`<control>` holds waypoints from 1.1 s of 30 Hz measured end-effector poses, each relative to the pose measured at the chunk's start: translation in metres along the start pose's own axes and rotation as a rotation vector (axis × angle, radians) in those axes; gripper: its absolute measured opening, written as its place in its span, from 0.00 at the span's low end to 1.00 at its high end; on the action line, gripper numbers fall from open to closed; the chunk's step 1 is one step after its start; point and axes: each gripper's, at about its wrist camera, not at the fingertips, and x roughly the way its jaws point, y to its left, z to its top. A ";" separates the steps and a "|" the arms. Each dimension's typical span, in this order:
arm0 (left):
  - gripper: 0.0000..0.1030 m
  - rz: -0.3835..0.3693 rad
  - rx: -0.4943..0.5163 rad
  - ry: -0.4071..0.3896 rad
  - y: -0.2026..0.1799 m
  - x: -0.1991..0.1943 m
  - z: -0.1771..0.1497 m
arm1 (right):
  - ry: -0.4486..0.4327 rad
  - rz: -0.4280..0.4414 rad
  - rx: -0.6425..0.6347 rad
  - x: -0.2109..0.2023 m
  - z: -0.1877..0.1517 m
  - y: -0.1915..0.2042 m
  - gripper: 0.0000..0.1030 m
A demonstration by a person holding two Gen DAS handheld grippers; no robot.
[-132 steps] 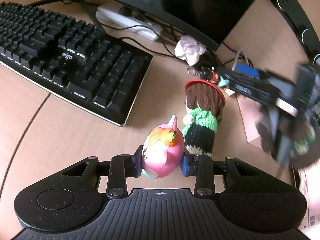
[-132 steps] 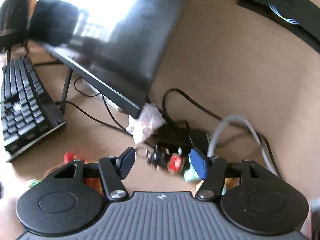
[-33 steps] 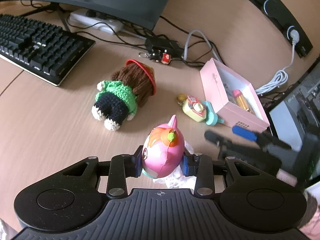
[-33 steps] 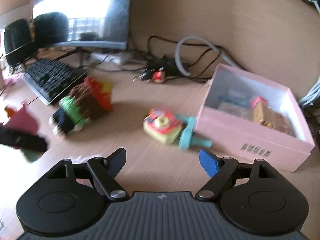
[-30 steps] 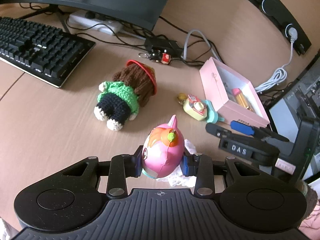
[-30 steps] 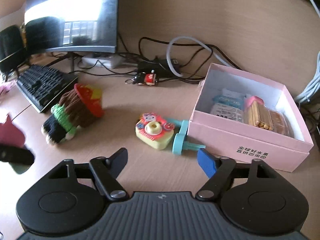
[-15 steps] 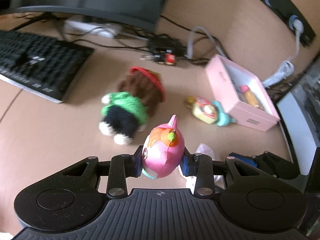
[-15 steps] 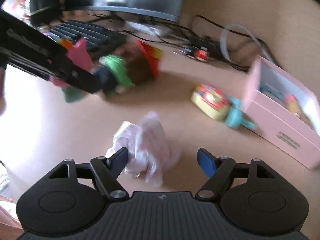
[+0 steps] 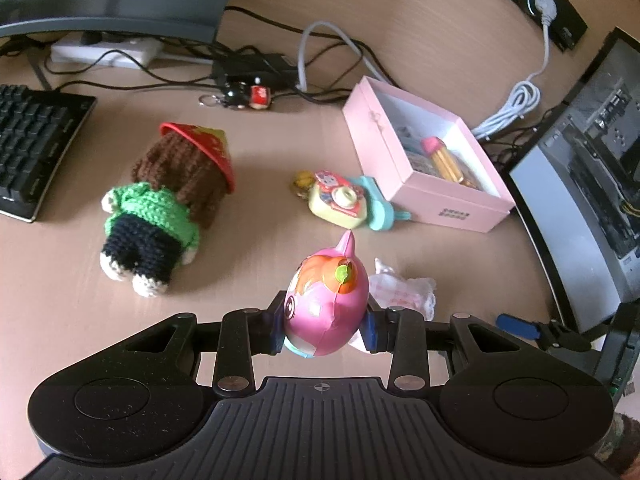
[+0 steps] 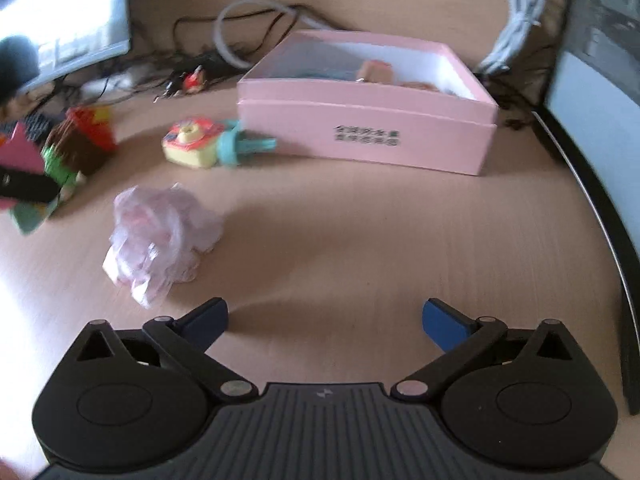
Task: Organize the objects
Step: 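Grasp the crumpled white plastic bag with the right gripper while the left gripper holds the cat toy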
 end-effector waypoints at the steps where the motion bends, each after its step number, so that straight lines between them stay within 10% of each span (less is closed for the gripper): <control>1: 0.38 -0.001 0.001 0.003 -0.001 0.001 -0.001 | -0.002 -0.001 0.001 0.001 0.000 0.000 1.00; 24: 0.38 0.004 -0.047 0.055 -0.002 0.010 -0.014 | -0.055 -0.069 0.069 0.007 -0.001 0.010 1.00; 33: 0.38 0.003 -0.072 0.060 -0.002 0.013 -0.016 | 0.066 0.015 -0.027 0.009 0.014 0.008 1.00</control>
